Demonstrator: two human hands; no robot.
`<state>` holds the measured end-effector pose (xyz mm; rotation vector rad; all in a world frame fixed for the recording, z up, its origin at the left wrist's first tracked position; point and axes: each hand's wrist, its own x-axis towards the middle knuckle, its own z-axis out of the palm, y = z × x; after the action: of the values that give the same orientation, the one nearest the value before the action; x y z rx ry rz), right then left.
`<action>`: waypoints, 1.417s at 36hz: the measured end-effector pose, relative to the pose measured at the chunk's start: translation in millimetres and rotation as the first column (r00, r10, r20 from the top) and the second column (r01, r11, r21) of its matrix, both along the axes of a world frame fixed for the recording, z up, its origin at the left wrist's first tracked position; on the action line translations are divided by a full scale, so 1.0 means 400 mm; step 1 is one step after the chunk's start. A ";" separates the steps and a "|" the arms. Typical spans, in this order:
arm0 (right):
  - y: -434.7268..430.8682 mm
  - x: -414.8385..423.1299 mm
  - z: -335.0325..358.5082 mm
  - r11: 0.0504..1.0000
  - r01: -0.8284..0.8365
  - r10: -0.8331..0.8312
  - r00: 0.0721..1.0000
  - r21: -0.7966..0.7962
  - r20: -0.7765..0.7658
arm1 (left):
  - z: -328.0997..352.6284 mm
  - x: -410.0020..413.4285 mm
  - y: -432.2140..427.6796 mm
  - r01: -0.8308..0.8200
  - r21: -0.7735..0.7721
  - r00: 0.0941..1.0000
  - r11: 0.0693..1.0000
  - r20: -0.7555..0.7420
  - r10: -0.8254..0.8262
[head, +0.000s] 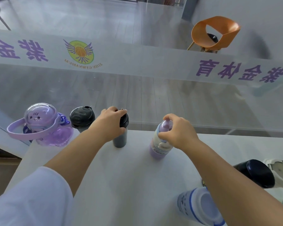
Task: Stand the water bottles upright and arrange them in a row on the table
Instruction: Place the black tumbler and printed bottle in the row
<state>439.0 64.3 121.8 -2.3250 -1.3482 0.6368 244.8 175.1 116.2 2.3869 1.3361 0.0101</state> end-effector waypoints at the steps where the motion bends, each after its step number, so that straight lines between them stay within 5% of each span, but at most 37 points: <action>1: 0.008 -0.005 0.000 1.000 -0.008 0.008 1.000 0.002 -0.001 | 0.000 0.000 0.001 0.001 0.004 1.000 1.000 -0.002 0.000; 39: 0.069 -0.042 0.028 0.983 -0.163 0.169 0.984 -0.089 0.062 | -0.008 -0.029 -0.028 0.000 0.030 0.994 1.000 0.110 -0.004; 43: 0.040 -0.036 0.079 0.985 -0.152 0.162 0.976 -0.075 0.148 | 0.018 -0.032 -0.045 0.024 0.152 0.999 0.988 0.038 -0.030; 51: -0.115 -0.010 0.170 0.990 -0.113 0.131 0.955 -0.082 0.265 | 0.085 -0.020 -0.130 0.111 0.242 0.973 0.964 0.169 -0.154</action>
<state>435.0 18.2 189.7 -2.4657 -1.6239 0.4144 236.7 123.2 150.2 2.5886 1.1386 0.3621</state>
